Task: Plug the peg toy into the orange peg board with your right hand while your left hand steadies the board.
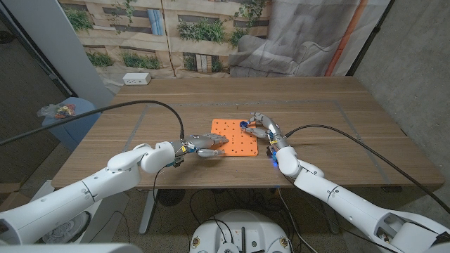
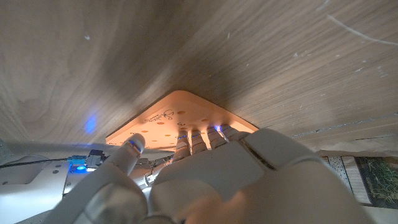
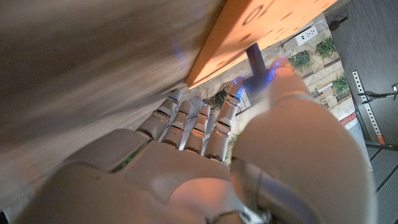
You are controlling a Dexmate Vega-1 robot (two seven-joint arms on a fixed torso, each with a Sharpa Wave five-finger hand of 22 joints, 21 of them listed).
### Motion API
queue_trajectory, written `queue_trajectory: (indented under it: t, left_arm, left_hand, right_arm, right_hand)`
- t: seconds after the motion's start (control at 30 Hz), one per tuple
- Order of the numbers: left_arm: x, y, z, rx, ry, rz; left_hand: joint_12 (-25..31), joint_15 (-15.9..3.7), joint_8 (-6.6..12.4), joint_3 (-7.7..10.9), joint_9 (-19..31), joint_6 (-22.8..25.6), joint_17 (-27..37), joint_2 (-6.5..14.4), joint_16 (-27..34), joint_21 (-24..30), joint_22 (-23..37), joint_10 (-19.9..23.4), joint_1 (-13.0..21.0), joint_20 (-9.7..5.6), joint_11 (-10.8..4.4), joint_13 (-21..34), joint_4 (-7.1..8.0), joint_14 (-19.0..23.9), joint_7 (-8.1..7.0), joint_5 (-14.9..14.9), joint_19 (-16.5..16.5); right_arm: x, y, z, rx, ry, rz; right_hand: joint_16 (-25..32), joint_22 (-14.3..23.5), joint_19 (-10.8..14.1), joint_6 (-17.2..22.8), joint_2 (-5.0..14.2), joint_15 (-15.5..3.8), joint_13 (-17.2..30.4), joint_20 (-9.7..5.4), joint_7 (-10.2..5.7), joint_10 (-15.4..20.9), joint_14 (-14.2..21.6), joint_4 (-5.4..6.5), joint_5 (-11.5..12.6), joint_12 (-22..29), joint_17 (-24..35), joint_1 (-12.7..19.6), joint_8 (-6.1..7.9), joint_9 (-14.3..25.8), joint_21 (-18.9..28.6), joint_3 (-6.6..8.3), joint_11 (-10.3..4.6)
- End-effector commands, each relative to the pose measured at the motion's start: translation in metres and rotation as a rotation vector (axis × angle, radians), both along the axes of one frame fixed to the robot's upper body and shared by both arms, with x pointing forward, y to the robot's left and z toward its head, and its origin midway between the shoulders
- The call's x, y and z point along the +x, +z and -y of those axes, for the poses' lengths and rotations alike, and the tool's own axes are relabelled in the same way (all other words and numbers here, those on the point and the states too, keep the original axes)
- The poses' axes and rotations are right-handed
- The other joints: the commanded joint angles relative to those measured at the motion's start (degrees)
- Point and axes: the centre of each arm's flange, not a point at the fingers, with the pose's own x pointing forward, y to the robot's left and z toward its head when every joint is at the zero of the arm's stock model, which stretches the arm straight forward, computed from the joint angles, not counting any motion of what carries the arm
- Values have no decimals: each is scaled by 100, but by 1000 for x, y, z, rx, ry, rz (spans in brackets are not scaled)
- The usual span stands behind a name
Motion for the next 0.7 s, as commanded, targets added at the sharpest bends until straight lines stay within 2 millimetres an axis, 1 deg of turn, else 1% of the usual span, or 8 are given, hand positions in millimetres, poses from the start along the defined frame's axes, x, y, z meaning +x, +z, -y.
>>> queue_trajectory:
  t: [0.03,0.07,0.33,0.37,0.43,0.53,0.67,0.7]
  left_arm:
    - [0,0,-1,-4,1,1]
    - [0,-1,-2,-5,2,-1]
    - [1,-2,-2,-5,1,-4]
    - [1,-2,-2,-6,1,-5]
    - [1,-2,-3,-6,1,-6]
    - [1,-3,-3,-9,2,-9]
    - [0,-4,-3,-12,4,-10]
    - [0,-4,-3,-12,4,-12]
  left_hand:
    - [39,-445,31,-5,32,56,47,492,59,19,27,226,37,-780,41,18,-37,157,-12,-20,42]
    - [39,-447,31,-5,32,57,47,493,61,19,27,226,36,-777,35,18,-36,159,-14,-20,43]
    - [42,-442,33,-6,32,62,50,492,64,19,27,233,29,-777,36,18,-29,164,-14,-21,43]
    - [43,-442,33,-6,32,62,50,492,64,19,27,237,29,-777,40,18,-28,165,-14,-21,43]
    - [43,-444,34,-7,32,63,51,491,65,19,27,237,26,-777,41,18,-26,166,-15,-21,43]
    - [44,-443,34,-8,32,63,53,490,66,20,27,240,22,-778,34,18,-21,166,-13,-22,46]
    - [45,-437,34,-8,32,63,54,490,68,21,27,244,18,-778,50,19,-15,173,-14,-22,49]
    - [45,-440,34,-9,32,64,54,490,68,22,27,244,17,-776,52,19,-14,172,-12,-22,51]
  right_arm:
    - [-2,0,-1,0,4,2]
    - [-2,0,-1,4,5,3]
    - [-2,0,-1,5,9,3]
    - [-2,0,-1,6,10,2]
    - [-2,0,-1,6,11,2]
    - [-1,-1,-1,19,12,-3]
    - [-1,-1,-2,20,14,-4]
    - [-1,-1,-2,17,16,-4]
  right_hand:
    - [30,19,14,436,362,-208,33,13,-522,-15,36,16,15,-14,29,245,-44,122,15,-50,61]
    - [29,18,16,380,364,-200,33,18,-512,-28,40,25,13,-19,26,222,-68,117,14,-63,77]
    - [9,17,-5,291,350,-157,33,63,-519,-65,30,56,-4,-36,12,126,-83,147,1,-115,141]
    - [5,17,-1,217,348,-146,32,68,-524,-64,35,67,-10,-35,7,90,-111,147,2,-132,148]
    - [0,17,-3,201,347,-141,32,77,-522,-68,34,77,-15,-37,3,61,-118,147,0,-144,159]
    - [-15,17,-10,90,346,-127,31,84,-527,-83,25,92,-24,-44,-6,3,-177,122,-4,-169,168]
    - [-41,16,-29,-84,341,-81,30,108,-519,-135,8,108,-40,-65,-23,-90,-275,77,-13,-209,217]
    - [-42,16,-32,-92,341,-80,30,110,-522,-147,9,109,-41,-70,-24,-97,-280,74,-13,-212,223]
